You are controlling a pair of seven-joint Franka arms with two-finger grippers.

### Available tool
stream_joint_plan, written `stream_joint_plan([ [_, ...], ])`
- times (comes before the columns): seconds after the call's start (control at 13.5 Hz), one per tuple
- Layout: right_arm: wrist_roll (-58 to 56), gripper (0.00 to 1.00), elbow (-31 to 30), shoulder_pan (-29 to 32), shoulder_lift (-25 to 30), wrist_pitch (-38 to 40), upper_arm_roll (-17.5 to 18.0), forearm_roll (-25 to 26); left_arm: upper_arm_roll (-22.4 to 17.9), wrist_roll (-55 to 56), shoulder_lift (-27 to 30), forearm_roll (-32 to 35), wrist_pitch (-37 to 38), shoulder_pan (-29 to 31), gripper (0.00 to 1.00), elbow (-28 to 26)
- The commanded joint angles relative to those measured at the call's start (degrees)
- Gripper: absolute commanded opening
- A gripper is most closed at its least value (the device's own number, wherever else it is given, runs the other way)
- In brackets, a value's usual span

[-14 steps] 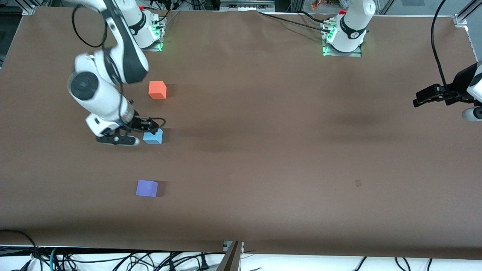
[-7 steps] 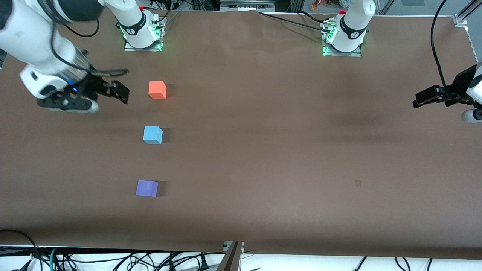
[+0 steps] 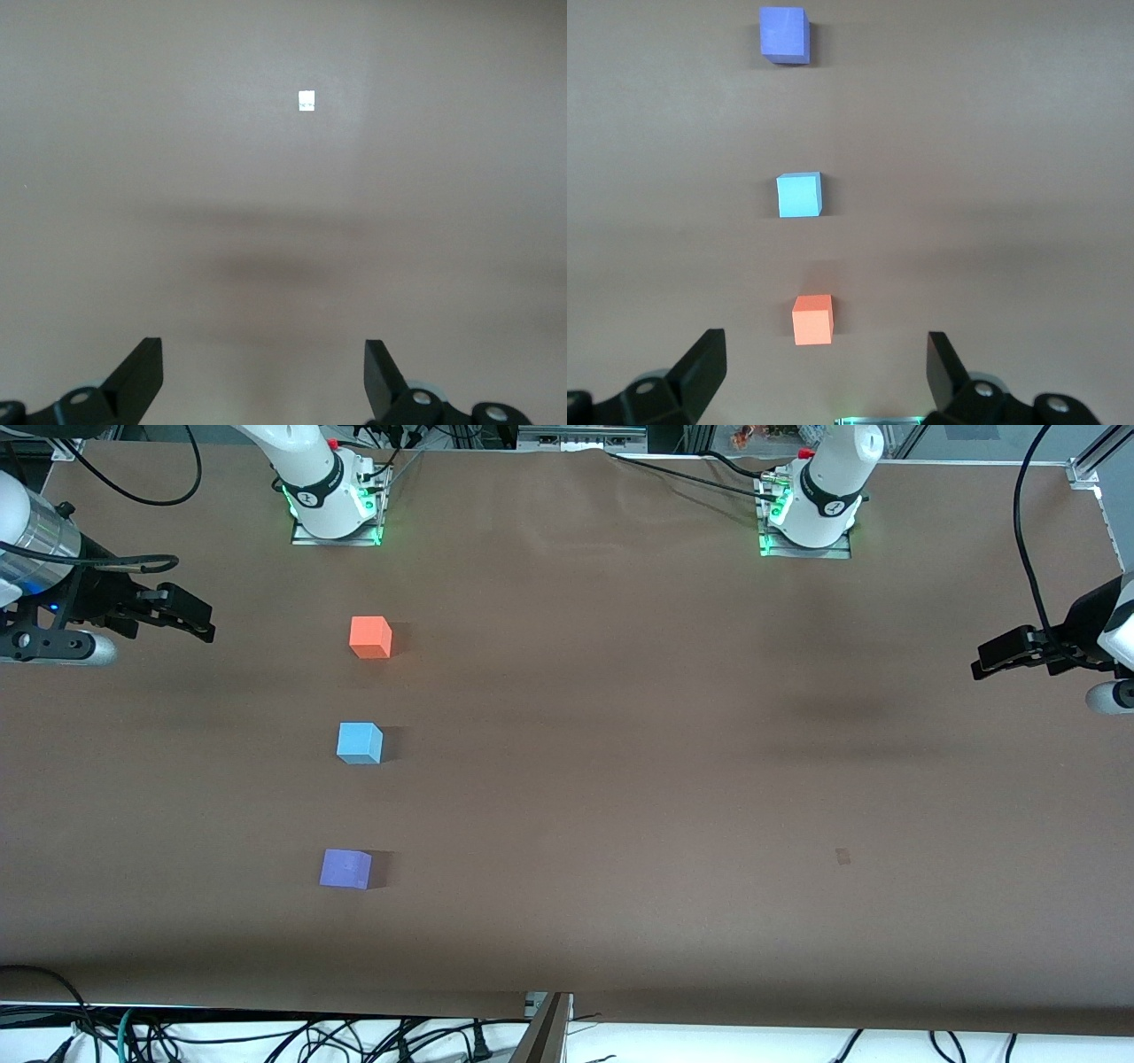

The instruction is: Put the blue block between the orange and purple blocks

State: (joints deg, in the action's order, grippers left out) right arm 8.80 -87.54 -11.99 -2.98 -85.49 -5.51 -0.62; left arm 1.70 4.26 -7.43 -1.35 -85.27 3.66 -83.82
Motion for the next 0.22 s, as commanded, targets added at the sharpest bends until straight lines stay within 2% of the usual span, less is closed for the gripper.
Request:
stream_joint_plan([
  [0.0,-0.4,1.0,1.1,1.2,0.0,0.8,1.4,0.1,-0.2,-1.0,-1.0,-0.2,1.4,-0.2,1.0,2.1],
  [0.15,-1.2,1.0,1.5,1.3,-0.1,0.9,0.2,0.0,-0.2,-1.0,-1.0,-0.2,1.4,-0.2,1.0,2.1],
])
